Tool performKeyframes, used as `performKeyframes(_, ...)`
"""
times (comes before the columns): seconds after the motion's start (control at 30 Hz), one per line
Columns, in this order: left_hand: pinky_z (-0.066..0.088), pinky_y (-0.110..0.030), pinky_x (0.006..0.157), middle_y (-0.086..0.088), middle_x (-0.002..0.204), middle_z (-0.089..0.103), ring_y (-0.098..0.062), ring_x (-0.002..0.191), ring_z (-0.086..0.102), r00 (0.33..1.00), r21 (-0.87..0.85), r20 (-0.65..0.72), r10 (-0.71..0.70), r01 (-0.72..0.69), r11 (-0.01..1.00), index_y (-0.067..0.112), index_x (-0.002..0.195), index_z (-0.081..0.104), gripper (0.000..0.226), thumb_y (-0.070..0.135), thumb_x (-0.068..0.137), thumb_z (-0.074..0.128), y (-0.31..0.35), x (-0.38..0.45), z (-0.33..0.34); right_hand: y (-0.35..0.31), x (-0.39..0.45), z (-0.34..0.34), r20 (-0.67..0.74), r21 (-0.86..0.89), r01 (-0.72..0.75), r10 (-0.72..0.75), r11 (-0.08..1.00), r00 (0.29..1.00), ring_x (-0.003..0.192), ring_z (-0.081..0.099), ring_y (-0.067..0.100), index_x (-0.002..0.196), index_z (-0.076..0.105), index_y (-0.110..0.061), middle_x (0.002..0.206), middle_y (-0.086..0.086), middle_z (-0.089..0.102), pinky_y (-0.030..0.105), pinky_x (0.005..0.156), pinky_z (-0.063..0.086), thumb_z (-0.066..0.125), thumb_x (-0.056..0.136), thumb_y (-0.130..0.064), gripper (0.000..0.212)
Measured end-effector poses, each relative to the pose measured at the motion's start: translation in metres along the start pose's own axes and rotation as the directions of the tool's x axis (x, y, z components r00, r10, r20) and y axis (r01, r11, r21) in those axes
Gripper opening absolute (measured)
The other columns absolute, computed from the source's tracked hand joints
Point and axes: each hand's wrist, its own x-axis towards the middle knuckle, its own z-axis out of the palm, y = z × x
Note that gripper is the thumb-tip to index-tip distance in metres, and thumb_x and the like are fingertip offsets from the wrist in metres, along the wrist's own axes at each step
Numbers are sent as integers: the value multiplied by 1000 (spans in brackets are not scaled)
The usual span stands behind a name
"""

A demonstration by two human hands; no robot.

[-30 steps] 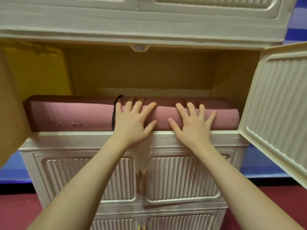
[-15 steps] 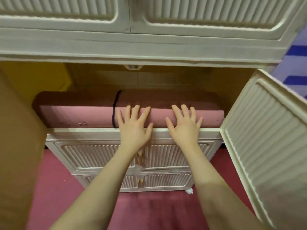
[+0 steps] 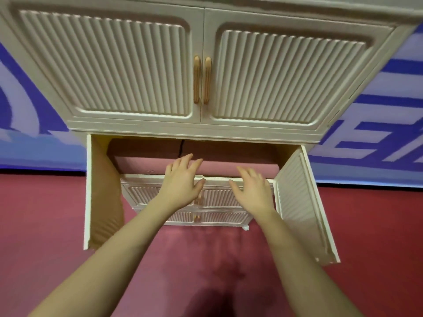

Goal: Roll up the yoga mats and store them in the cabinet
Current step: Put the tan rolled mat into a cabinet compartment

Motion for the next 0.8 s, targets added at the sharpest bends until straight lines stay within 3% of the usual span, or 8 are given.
performKeyframes(0.13,41,-52,91,-23,126,57,-42,113,55,993,81,44,105,-109,991,7,119,63,51,36,77,56,-20,-27,-53,-45,-27,-31,-107,36,109,-105,993,989,108,56,34,127,58,-11,121,9,61,43,93,40,43,88,-43,52)
performKeyframes(0.2,45,-54,86,-24,117,62,-43,105,60,990,112,65,124,-131,985,6,111,67,48,35,73,58,-37,-37,-72,-72,-36,-36,-152,55,143,-133,988,979,104,58,33,122,61,-11,114,8,64,42,90,43,37,85,-46,56)
performKeyframes(0.33,41,-53,93,-19,124,60,-39,115,56,984,108,122,131,-144,984,10,117,65,57,46,80,40,-87,-52,-100,-126,-45,-26,-207,44,189,-176,981,962,100,60,31,117,63,-9,111,7,65,37,91,40,40,86,-43,51)
performKeyframes(0.53,35,-52,98,-14,134,55,-37,126,48,976,136,193,106,-133,982,14,125,61,51,41,84,46,-189,-73,-120,-213,-52,12,-161,107,162,-143,981,976,106,57,27,120,62,-13,114,3,64,38,101,31,38,86,-46,52)
performKeyframes(0.67,33,-52,103,-9,145,46,-31,132,43,951,121,258,171,-207,971,19,135,53,63,50,89,25,-234,-82,-119,-262,-50,31,-127,127,190,-174,974,976,107,56,21,122,61,-18,114,-2,63,32,99,22,37,88,-46,50)
performKeyframes(0.8,37,-53,101,-6,146,45,-29,129,49,934,112,276,226,-265,958,21,139,49,59,46,91,24,-247,-86,-111,-286,-62,52,-121,105,254,-241,962,963,98,56,10,122,60,-24,106,-11,64,30,93,23,39,89,-45,44)
